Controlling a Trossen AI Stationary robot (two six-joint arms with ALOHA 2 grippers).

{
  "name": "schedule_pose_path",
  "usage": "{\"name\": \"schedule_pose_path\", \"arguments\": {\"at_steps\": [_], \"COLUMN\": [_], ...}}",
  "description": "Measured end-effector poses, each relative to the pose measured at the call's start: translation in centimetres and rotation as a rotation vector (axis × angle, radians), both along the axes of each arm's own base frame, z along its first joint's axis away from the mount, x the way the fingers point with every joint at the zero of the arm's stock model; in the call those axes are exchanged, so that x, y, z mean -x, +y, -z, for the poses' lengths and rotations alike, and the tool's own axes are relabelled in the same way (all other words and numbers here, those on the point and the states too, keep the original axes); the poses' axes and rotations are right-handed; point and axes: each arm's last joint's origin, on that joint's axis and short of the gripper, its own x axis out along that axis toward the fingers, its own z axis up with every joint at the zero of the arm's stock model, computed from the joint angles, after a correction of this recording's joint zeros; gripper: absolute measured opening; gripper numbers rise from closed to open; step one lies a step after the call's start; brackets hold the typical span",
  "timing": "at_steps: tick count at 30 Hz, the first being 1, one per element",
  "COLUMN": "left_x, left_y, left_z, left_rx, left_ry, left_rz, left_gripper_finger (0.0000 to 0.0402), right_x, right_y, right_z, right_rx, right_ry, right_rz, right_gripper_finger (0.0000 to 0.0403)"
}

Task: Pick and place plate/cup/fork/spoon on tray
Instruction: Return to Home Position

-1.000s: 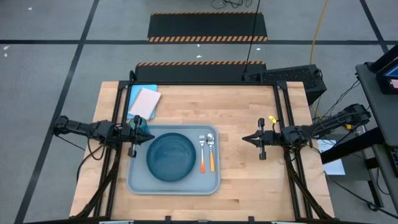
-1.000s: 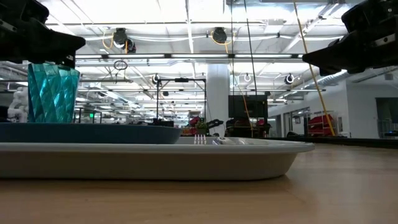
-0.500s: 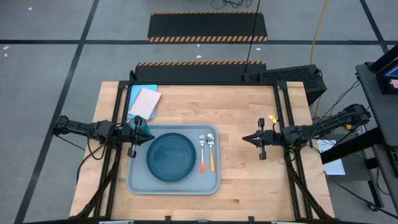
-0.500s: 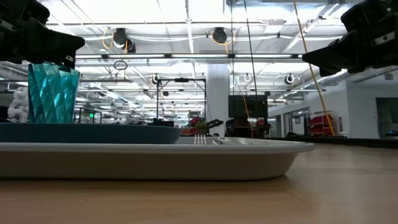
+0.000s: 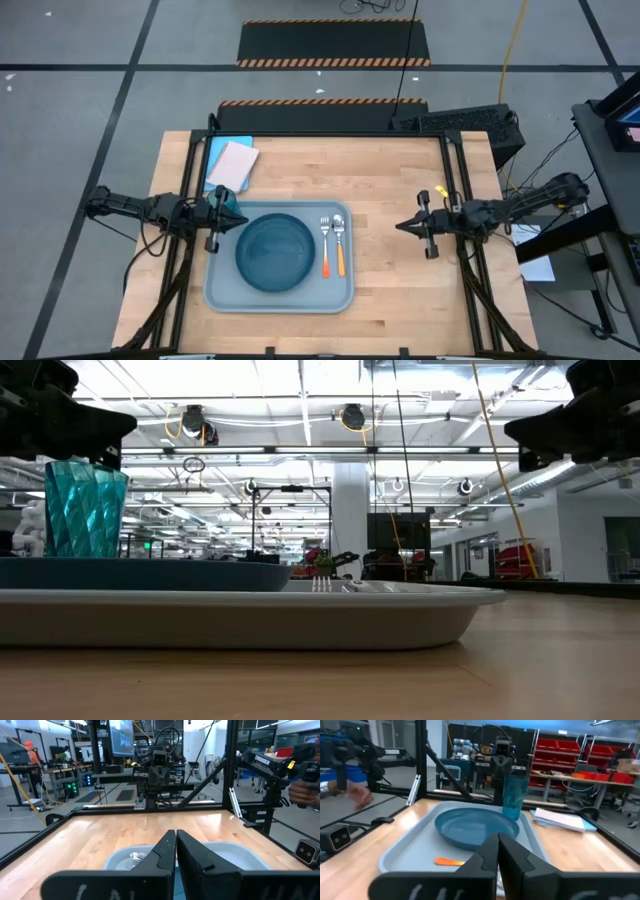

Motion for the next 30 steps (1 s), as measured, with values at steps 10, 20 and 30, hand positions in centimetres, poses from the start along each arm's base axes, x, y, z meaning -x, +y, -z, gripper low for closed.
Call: {"name": "schedule_pose_path", "arguments": {"at_steps": [10,20,30], "left_x": [0.0,0.0,0.0], "left_y": [0.0,0.0,0.0], "left_z": [0.0,0.0,-0.1], "left_rx": [-0.002,-0.002,-0.001], "left_ry": [-0.003,-0.005,-0.006], "left_rz": [0.0,0.0,0.0], "left_gripper_finger": [0.0019,0.0019,0.0019], "right_x": [0.9,2.0,2.2], "right_y": [-0.3,-0.6,-0.8], "right_z": [-0.4,-0.4,-0.2], "right_rx": [0.036,0.012,0.025], "right_ry": [-0.044,-0.064,-0.054], "right_rz": [0.004,0.003,0.003], "right_gripper_finger": [0.0,0.0,0.0]}}
